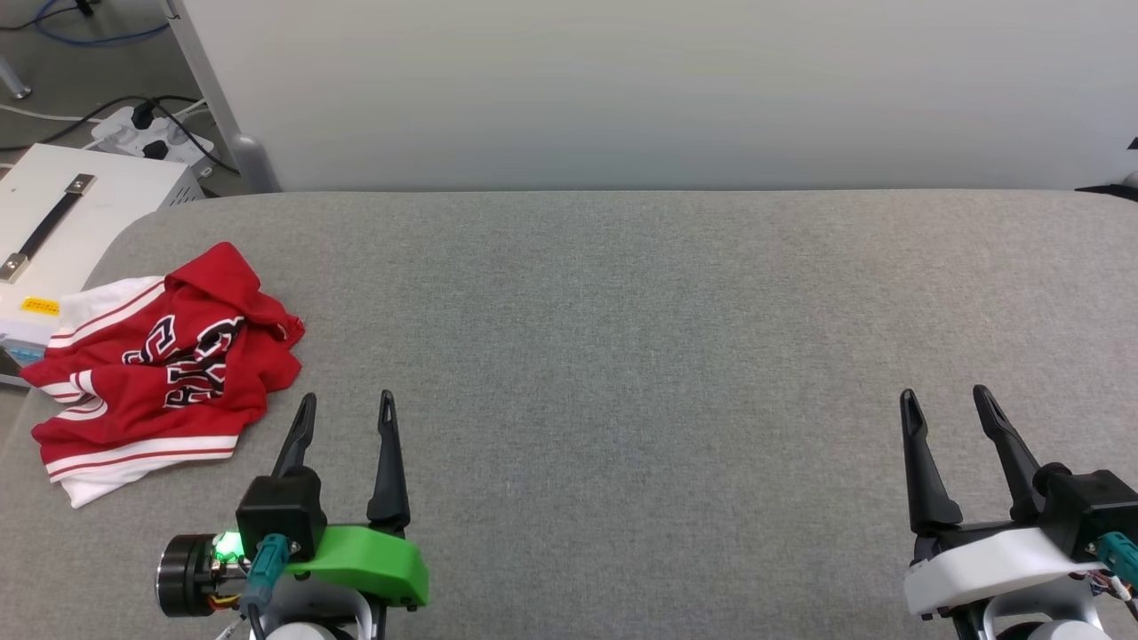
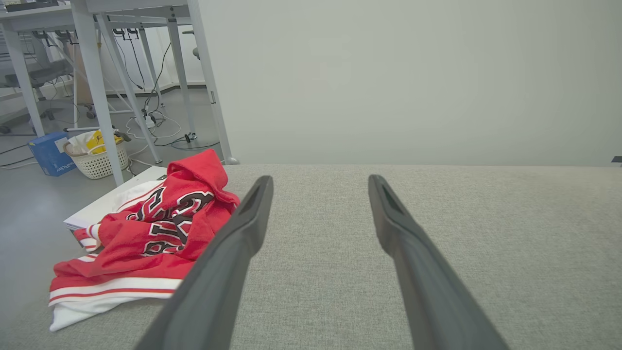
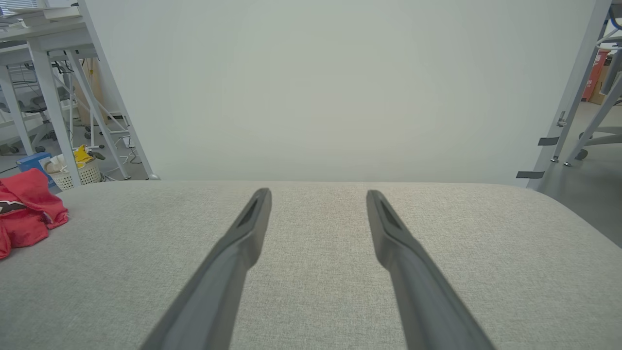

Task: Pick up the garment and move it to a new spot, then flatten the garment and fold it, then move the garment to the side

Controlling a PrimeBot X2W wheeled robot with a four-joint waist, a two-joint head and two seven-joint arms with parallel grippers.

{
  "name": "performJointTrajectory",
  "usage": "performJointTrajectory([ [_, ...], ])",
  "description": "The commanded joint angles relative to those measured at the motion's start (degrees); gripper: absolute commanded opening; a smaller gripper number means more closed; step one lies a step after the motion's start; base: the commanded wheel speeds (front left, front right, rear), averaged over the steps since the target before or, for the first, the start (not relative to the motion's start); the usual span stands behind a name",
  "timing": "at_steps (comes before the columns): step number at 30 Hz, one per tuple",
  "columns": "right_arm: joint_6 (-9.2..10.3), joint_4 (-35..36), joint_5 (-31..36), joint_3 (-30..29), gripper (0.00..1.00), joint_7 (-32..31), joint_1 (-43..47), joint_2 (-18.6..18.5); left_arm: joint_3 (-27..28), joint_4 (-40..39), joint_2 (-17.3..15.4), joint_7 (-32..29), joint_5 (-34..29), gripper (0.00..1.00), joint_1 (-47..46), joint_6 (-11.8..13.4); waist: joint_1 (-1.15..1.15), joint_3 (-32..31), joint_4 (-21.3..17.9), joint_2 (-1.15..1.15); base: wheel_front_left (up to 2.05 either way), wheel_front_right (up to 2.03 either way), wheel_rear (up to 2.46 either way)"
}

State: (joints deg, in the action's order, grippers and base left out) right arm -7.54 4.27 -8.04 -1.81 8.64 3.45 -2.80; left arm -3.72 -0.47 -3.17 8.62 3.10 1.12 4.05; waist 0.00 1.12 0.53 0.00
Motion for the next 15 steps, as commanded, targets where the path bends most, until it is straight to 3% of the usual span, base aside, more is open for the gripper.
performJointTrajectory([
  [1, 0.03, 0.55, -0.22, 0.06, 1.00, 0.67, 0.76, -0.06, -0.30, 0.00, 0.18, 0.61, 0.73, 1.00, 0.17, 0.40, 0.00, -0.01, 0.03, 0.00, 0.00, 0.00, 0.00],
  [15, 0.04, 0.75, 0.70, 0.49, 1.00, 2.32, 1.68, -0.06, -1.13, 0.41, 0.21, 2.29, 1.05, 1.00, 0.59, 0.81, 0.00, -0.05, 0.14, 0.00, 0.00, 0.00, 0.00],
])
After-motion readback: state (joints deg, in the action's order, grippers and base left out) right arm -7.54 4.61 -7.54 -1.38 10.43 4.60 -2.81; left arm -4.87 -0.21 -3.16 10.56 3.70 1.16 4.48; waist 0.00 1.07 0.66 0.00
